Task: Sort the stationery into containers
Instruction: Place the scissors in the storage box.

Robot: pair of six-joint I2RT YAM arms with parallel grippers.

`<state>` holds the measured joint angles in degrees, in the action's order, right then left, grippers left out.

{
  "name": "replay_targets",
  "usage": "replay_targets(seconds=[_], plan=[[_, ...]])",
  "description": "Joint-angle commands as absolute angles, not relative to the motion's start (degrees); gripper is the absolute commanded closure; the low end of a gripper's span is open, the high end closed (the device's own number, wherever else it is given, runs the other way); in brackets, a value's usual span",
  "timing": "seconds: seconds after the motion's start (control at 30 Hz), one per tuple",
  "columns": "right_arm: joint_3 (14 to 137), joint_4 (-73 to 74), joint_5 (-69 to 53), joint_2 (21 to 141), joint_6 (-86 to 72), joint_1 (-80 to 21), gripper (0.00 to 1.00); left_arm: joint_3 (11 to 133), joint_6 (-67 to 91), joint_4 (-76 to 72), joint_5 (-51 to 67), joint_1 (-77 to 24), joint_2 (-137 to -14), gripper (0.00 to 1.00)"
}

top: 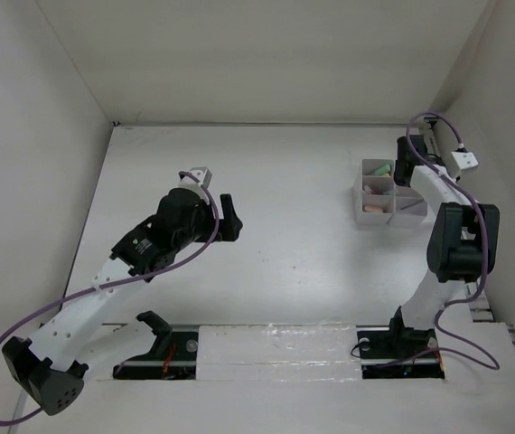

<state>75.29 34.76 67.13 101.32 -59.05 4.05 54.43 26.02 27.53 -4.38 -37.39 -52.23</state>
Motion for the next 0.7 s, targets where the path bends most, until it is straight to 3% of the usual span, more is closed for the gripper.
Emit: replay_targets(seconds=[0.0,0.67], plan=[[78.39,37.00,68.99,102.30,-62.05,3.17,1.00,53.61,24.96,25.75,-3.08,-37.44,-51.24,0.00],[85.34,50.98,72.95,108.54,-70.58,0.09,0.99,53.61,24.96,25.75,-2.55,-37.44,-50.19,0.00]])
